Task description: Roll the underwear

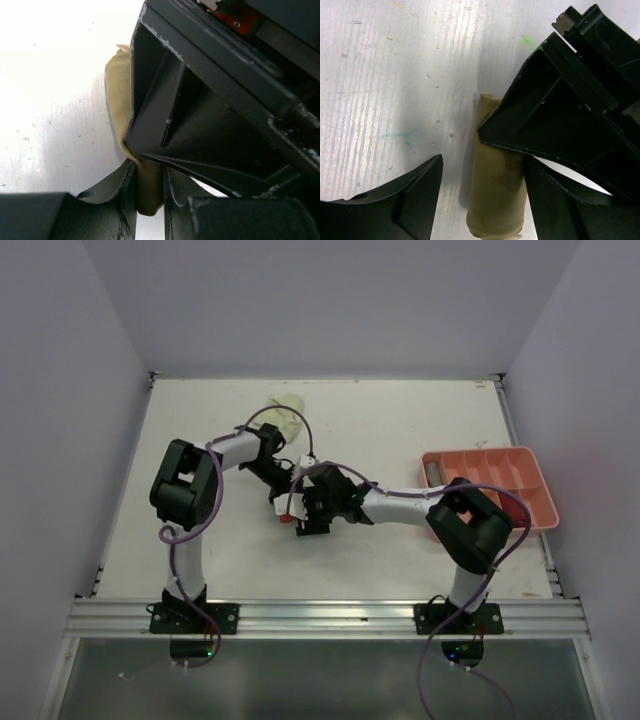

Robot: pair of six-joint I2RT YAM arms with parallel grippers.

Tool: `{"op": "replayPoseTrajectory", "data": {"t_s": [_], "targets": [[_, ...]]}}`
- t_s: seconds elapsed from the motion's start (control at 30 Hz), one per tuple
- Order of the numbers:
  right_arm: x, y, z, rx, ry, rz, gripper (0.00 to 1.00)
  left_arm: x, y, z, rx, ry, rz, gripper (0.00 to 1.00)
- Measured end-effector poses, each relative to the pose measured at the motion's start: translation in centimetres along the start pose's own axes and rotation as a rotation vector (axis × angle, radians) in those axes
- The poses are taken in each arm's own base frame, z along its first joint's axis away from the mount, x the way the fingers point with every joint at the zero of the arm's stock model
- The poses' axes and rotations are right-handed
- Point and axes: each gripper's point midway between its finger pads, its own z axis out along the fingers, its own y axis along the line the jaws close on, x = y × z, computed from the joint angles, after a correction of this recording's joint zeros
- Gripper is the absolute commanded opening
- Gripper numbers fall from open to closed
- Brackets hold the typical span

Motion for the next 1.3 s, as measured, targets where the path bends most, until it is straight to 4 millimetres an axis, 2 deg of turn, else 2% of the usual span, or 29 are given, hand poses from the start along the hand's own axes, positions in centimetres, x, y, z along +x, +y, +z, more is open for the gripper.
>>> {"op": "replayPoseTrajectory", "data": {"t_s": [0.5, 0.7, 0.83, 0.97, 1.1, 1.2, 1.3], "targets": [[0.3, -0.1, -0.3, -0.008, 0.025, -0.012, 0.74, 0.0, 0.0, 0.0, 0.016, 0.005, -0.005, 0.0], [1.1, -0.9, 0.0, 0.042, 0.03, -0.043, 0.72, -0.1, 0.0, 0.0, 0.033, 0.004, -0.024, 0.0], [1.3, -1.4, 0.3, 0.055, 0.026, -0.044, 0.62, -0.1, 0.0, 0.0, 0.046, 0.002, -0.026, 0.0], [1.5, -1.6, 0.8, 0.014, 0.013, -0.027, 0.48, -0.1, 0.0, -0.1, 0.06, -0.003, -0.031, 0.0], [1.7, -1.4, 1.0, -0.089, 0.039, 0.004, 0.48, -0.2, 0.1, -0.3, 0.081, -0.018, -0.066, 0.02], [1.7, -1.4, 0.8, -0.137, 0.047, 0.011, 0.44, -0.2, 0.1, -0.3, 0.098, -0.033, -0.092, 0.07], [1.7, -1.5, 0.9, -0.158, 0.05, 0.025, 0.29, -0.4, 0.2, -0.5, 0.107, -0.032, -0.095, 0.18]]}}
